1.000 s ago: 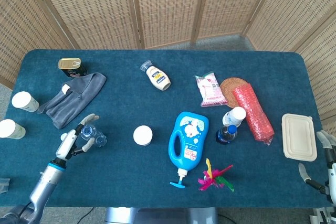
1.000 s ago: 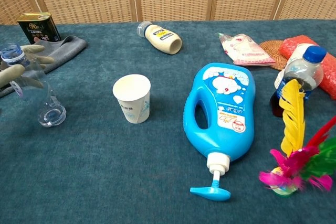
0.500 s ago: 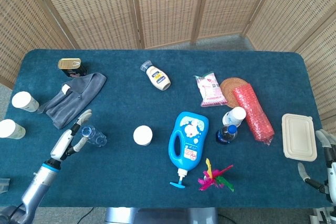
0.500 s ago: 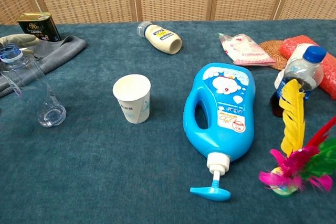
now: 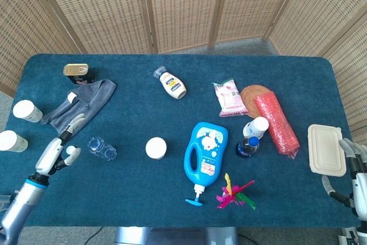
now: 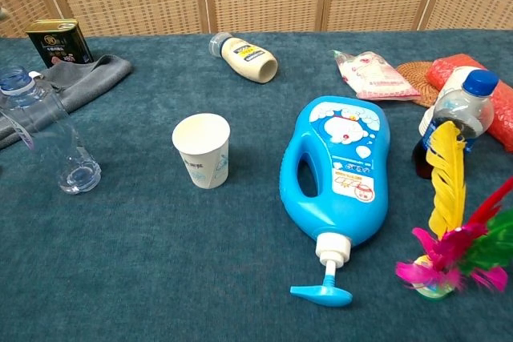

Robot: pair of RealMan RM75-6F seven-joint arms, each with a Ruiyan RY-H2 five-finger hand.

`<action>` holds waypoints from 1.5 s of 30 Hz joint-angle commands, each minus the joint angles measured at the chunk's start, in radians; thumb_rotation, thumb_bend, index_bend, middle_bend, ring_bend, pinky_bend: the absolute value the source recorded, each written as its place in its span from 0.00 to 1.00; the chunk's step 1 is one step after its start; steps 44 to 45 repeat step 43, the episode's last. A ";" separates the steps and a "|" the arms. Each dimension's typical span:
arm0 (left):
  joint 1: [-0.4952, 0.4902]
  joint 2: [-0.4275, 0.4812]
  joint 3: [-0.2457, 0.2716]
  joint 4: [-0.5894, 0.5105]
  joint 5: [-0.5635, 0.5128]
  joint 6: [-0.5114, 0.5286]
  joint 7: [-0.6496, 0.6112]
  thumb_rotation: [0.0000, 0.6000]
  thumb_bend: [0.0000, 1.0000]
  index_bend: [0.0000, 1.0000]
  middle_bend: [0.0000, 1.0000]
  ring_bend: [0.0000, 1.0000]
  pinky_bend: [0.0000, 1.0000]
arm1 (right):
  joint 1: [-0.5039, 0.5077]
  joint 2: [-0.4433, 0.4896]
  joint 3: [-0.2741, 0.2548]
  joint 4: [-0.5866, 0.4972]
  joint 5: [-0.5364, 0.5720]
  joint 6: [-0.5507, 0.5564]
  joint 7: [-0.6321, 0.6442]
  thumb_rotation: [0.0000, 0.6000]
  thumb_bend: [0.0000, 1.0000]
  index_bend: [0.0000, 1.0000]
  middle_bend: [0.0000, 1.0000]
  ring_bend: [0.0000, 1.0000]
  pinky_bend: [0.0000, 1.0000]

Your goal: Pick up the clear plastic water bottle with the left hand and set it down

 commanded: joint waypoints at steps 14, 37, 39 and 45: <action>0.048 0.488 0.065 -0.509 -0.124 -0.129 0.611 0.45 0.39 0.00 0.00 0.00 0.13 | 0.062 0.009 0.021 -0.011 0.066 -0.093 -0.240 1.00 0.40 0.00 0.06 0.00 0.00; 0.222 0.487 0.070 -0.594 -0.135 0.016 0.791 0.46 0.39 0.00 0.03 0.00 0.11 | 0.062 0.007 0.008 -0.009 0.106 -0.103 -0.309 1.00 0.39 0.00 0.06 0.00 0.00; 0.223 0.485 0.064 -0.593 -0.132 0.016 0.792 0.45 0.39 0.00 0.03 0.00 0.11 | 0.059 0.008 0.006 -0.010 0.104 -0.099 -0.304 1.00 0.39 0.00 0.06 0.00 0.00; 0.223 0.486 0.058 -0.595 -0.133 0.004 0.797 0.46 0.39 0.00 0.03 0.00 0.11 | 0.056 0.009 0.003 -0.011 0.101 -0.094 -0.297 1.00 0.40 0.00 0.06 0.00 0.00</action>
